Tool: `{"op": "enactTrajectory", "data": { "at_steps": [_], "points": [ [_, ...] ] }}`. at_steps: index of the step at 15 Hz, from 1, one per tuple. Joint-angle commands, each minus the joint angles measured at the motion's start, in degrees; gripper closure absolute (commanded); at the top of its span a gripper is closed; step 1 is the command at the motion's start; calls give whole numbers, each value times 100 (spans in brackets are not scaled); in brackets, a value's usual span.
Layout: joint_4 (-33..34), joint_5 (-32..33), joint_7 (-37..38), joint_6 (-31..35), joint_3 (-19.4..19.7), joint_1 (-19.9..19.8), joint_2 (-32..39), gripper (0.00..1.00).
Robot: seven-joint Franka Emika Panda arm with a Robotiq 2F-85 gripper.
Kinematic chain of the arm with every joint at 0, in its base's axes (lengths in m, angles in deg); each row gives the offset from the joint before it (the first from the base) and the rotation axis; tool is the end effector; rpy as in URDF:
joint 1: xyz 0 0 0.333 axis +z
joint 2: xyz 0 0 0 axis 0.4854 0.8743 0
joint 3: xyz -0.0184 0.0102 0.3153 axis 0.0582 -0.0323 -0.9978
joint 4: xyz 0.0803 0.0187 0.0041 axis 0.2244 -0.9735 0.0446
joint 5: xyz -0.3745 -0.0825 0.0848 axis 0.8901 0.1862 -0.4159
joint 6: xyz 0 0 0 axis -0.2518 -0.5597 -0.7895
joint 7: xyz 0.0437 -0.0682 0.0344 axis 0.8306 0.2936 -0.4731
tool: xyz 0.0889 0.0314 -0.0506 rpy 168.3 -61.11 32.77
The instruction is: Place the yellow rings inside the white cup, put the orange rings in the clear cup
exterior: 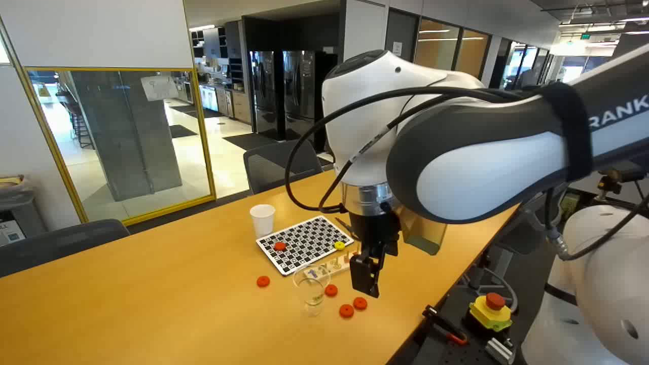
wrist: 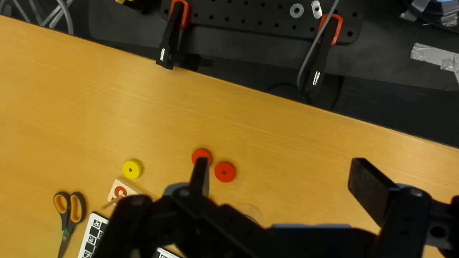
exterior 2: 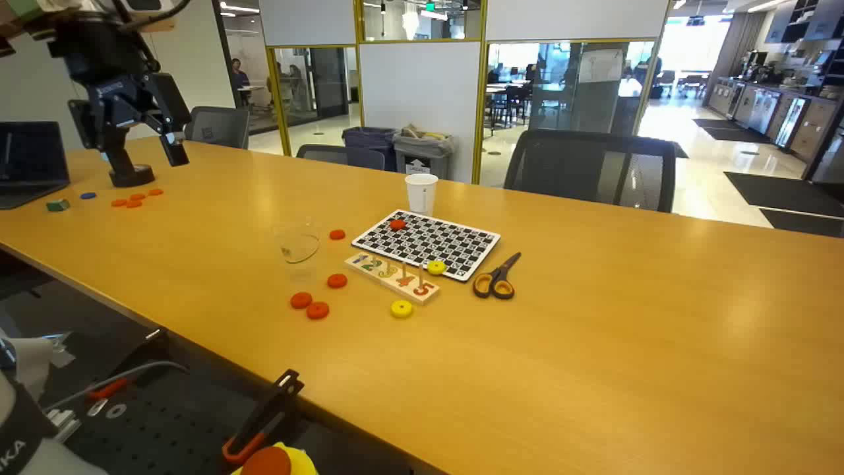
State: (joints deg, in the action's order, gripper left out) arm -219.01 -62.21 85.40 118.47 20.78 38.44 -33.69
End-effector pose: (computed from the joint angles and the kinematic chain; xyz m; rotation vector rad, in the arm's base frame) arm 0.2835 0.1550 0.3897 2.8436 0.2600 -0.1171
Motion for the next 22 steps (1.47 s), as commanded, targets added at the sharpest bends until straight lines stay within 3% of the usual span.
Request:
{"op": "enactTrajectory", "data": {
  "at_steps": [1,6,9,13,17,22],
  "points": [
    [21,81,72,-19,128,131,25,0],
    [31,81,72,-19,127,131,19,0],
    [-169,352,634,704,161,-277,120,0],
    [-170,546,952,1896,713,-1052,726,0],
    [-75,787,796,2844,1331,-1763,1724,0],
    [186,658,483,3589,1957,-1945,3068,0]
  ]
}}
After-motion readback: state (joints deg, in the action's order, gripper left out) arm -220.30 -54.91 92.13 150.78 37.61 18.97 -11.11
